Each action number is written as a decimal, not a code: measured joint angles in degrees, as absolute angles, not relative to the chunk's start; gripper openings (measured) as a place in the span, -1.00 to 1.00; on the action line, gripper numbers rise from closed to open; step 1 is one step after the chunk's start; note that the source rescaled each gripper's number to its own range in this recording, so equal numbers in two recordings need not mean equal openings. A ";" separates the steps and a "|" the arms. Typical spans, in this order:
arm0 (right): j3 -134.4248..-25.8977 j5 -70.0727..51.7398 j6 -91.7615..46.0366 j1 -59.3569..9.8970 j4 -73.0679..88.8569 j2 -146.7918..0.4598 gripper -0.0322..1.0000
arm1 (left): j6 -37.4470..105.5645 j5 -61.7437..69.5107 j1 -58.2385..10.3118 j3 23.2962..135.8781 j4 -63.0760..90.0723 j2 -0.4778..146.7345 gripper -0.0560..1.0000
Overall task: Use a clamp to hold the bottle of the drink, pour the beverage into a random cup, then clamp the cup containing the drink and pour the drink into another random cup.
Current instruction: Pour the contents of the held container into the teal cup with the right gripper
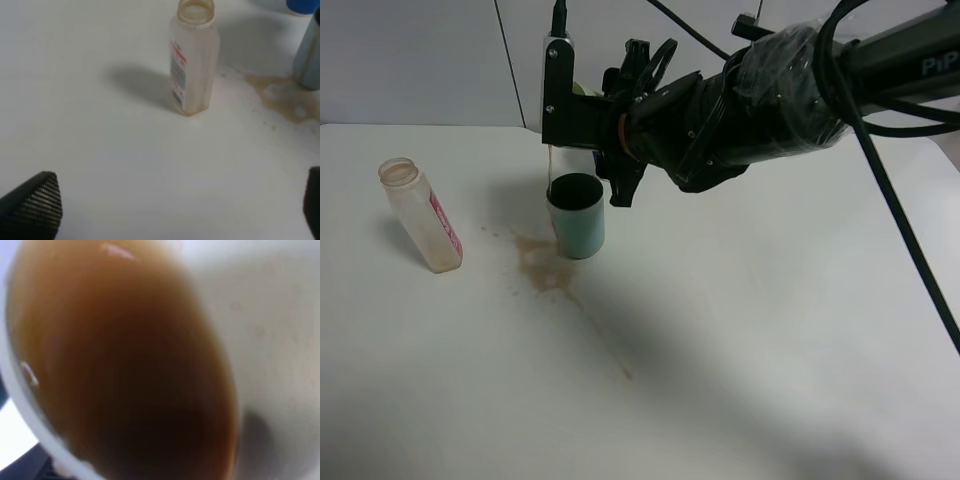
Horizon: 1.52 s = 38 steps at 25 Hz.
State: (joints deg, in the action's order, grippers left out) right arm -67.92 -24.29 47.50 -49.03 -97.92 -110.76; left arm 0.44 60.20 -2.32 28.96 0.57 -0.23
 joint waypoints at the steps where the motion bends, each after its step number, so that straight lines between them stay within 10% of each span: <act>1: -67.92 -24.84 47.50 -49.03 -97.92 -110.76 -0.94 | 0.44 60.20 -2.32 28.96 0.57 -0.23 0.86; 38: -67.92 -31.68 36.38 -49.03 -97.92 -110.76 -0.94 | 0.44 60.20 -2.32 28.96 0.57 -0.23 0.86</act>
